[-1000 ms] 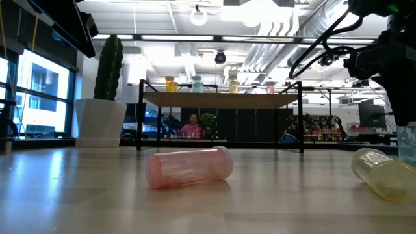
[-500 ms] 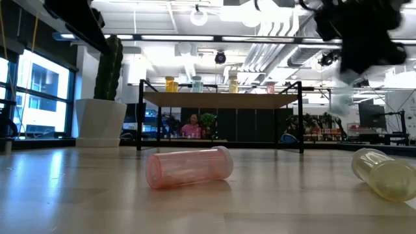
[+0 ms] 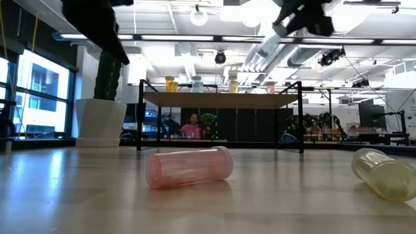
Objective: Pick and place medicine bottles onto shelf by color
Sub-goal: Put the blue pill bottle on the shelf
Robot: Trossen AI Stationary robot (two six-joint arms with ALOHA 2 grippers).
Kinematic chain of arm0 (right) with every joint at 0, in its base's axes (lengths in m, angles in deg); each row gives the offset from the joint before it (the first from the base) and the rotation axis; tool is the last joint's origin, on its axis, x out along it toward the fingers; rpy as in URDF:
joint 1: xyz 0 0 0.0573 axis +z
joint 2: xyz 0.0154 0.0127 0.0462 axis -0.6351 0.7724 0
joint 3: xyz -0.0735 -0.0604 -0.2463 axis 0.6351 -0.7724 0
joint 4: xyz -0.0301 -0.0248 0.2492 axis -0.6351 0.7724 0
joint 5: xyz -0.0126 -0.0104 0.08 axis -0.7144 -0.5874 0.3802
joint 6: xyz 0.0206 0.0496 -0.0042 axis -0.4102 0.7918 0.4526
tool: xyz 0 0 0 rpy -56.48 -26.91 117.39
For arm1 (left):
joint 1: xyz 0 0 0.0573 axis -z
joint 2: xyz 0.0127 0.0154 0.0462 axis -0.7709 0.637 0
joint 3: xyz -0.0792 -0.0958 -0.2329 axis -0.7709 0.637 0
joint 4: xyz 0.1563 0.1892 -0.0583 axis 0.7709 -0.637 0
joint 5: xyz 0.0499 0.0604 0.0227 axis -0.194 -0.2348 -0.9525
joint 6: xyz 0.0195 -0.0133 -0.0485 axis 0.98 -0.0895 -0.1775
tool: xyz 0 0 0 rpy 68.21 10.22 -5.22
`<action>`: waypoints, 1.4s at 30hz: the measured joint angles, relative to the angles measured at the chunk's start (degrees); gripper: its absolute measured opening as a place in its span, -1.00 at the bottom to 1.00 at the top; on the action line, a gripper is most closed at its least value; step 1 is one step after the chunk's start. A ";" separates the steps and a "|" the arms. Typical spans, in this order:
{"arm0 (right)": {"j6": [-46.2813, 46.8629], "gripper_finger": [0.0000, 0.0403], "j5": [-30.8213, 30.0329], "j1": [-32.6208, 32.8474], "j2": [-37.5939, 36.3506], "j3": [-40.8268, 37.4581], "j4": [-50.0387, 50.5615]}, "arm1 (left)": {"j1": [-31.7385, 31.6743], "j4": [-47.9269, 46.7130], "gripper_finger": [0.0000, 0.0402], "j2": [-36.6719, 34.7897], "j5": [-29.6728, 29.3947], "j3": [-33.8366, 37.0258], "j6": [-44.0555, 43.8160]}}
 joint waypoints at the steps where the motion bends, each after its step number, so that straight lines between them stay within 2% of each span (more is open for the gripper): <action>1: -1.88 -0.51 0.27 -1.52 0.00 1.02 0.00 | -1.05 -0.01 -0.14 0.00 -0.04 0.00 0.80; 9: -15.42 -0.51 3.98 -15.09 2.93 11.77 2.32 | -9.87 0.00 -0.14 0.00 -0.05 0.00 7.43; 16: -26.65 -0.51 7.78 -25.99 14.62 29.02 12.58 | -16.07 0.00 -0.14 0.00 -0.04 0.00 10.49; 20: -31.69 -0.51 11.13 -29.77 23.07 40.40 19.04 | -18.61 -0.02 -0.14 0.00 -0.05 0.00 11.32; 31: -42.25 -0.51 13.06 -29.29 43.27 67.76 35.40 | -22.92 -0.01 -0.14 0.00 0.24 0.00 11.49; 37: -44.38 -0.51 15.24 -28.37 46.54 65.99 34.27 | -23.71 0.02 -0.14 0.00 2.08 0.00 11.37; 42: -46.64 -0.51 13.91 -26.71 47.77 65.90 32.40 | -23.77 1.17 -0.14 0.00 2.07 0.00 11.45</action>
